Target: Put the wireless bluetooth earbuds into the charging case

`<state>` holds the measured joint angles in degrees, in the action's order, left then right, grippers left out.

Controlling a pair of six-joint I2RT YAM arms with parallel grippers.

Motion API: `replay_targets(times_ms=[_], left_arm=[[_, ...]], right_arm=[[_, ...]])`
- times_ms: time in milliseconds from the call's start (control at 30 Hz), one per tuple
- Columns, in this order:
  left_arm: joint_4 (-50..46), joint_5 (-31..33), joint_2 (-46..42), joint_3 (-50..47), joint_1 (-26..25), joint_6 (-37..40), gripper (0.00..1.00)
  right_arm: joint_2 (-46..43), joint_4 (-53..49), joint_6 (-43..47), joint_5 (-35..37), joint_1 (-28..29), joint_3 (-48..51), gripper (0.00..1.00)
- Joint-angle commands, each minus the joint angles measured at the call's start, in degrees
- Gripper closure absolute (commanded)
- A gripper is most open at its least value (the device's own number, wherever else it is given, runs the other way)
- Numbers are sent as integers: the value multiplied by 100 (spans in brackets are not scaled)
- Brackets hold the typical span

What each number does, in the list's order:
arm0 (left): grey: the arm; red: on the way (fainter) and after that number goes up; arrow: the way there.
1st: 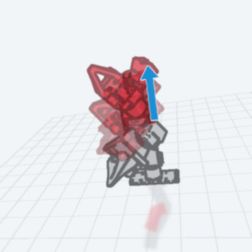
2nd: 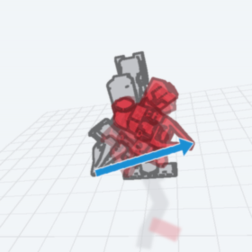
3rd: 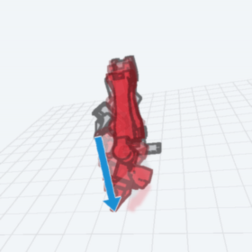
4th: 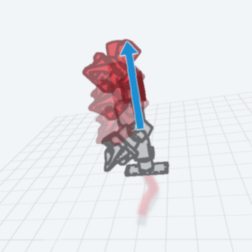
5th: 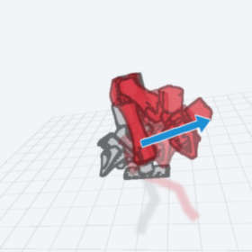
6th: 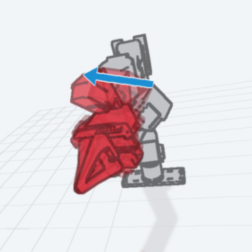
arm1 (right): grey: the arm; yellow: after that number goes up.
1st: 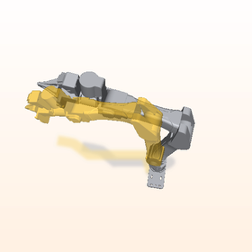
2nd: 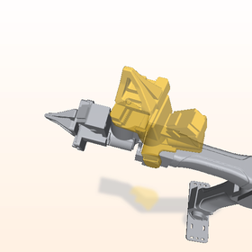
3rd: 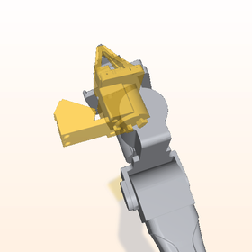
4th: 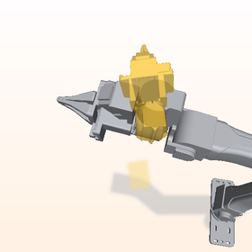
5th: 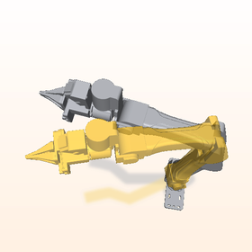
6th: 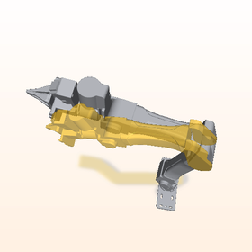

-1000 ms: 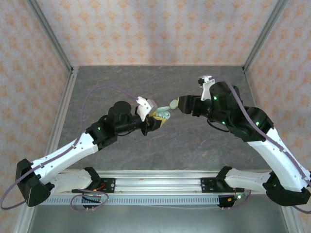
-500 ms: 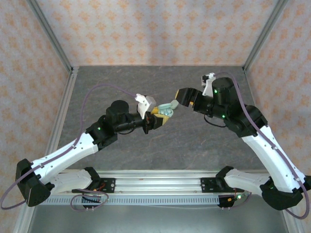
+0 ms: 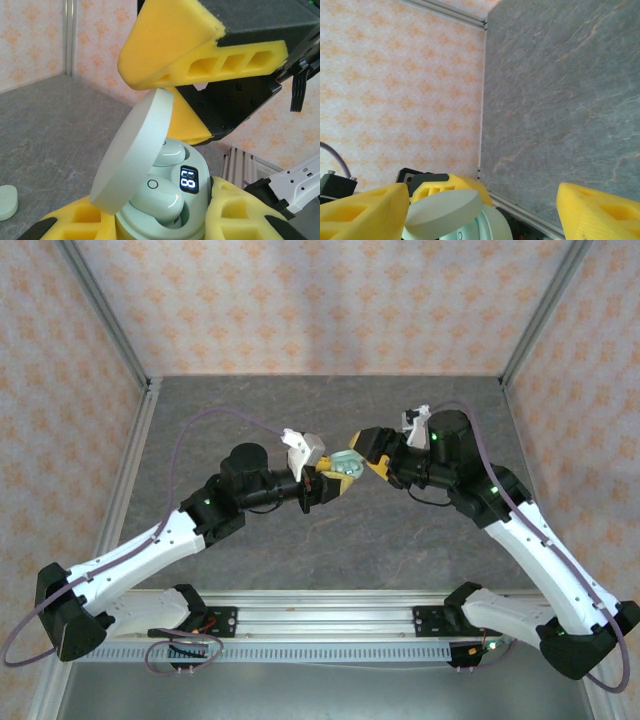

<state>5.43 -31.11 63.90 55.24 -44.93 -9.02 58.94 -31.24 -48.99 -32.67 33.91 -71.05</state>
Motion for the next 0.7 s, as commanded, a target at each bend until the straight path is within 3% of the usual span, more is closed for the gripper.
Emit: replay_targets(times_ms=[0, 267, 667], left_arm=[[265, -54, -35, 202, -48, -58, 84], [274, 187, -73, 165, -49, -168, 84], [233, 391, -211, 70, -51, -193, 84]], right_arm=[[-195, 586, -430, -328, -25, 191, 23], [-487, 1431, -1061, -593, -20, 733, 22], [-913, 1729, -1424, -484, -22, 1275, 23]])
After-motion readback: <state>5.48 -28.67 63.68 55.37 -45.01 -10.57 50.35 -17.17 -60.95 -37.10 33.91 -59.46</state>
